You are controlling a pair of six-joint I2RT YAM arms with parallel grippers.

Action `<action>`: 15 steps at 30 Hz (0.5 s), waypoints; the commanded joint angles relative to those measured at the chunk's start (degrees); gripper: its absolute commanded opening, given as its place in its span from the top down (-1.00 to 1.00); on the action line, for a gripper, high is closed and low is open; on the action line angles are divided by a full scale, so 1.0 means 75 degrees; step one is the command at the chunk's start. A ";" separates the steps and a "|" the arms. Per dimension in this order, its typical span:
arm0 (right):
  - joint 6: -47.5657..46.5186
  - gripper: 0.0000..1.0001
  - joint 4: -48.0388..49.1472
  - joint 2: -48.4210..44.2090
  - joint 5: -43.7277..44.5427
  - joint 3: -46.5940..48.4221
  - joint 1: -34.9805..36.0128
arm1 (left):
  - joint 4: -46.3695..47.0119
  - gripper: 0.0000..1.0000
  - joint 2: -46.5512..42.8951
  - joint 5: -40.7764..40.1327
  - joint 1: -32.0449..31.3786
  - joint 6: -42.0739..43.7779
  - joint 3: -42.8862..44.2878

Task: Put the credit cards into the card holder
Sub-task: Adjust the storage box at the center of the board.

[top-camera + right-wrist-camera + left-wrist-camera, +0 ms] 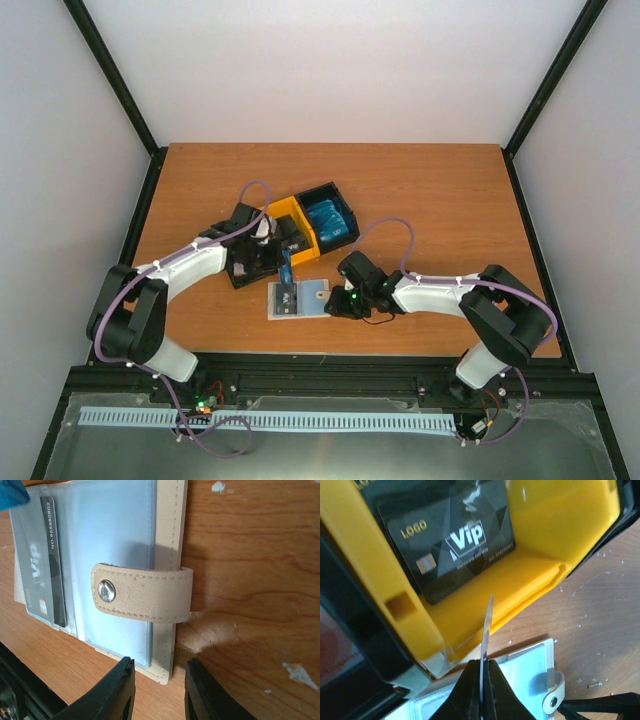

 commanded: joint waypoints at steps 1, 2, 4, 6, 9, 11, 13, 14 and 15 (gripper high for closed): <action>-0.0064 0.40 -0.0268 0.0156 0.0195 0.0039 0.0086 | -0.0240 0.99 0.0110 -0.0530 0.0476 0.0398 0.0281; -0.0064 0.40 -0.0273 0.0148 0.0197 0.0034 0.0093 | -0.0238 0.99 0.0110 -0.0494 0.0555 0.0490 0.0291; -0.0065 0.40 -0.0274 0.0145 0.0197 0.0022 0.0095 | -0.0247 0.99 0.0110 -0.0434 0.0678 0.0586 0.0303; -0.0064 0.40 -0.0269 0.0145 0.0207 0.0031 0.0094 | -0.0233 0.99 0.0118 -0.0369 0.0708 0.0648 0.0315; -0.0053 0.40 -0.0251 0.0144 0.0200 0.0039 0.0093 | -0.0182 0.99 0.0099 -0.0306 0.0715 0.0643 0.0224; -0.0046 0.40 -0.0252 0.0145 0.0197 0.0052 0.0095 | -0.0174 0.99 0.0054 -0.0376 0.0752 0.0620 0.0152; -0.0040 0.40 -0.0239 0.0145 0.0197 0.0056 0.0095 | -0.0196 0.99 0.0025 -0.0448 0.0857 0.0600 0.0100; -0.0040 0.40 -0.0239 0.0145 0.0187 0.0056 0.0095 | -0.0183 0.99 -0.0022 -0.0453 0.0928 0.0600 0.0066; -0.0040 0.40 -0.0231 0.0145 0.0184 0.0056 0.0095 | -0.0165 0.99 -0.0117 -0.0442 0.1009 0.0608 0.0034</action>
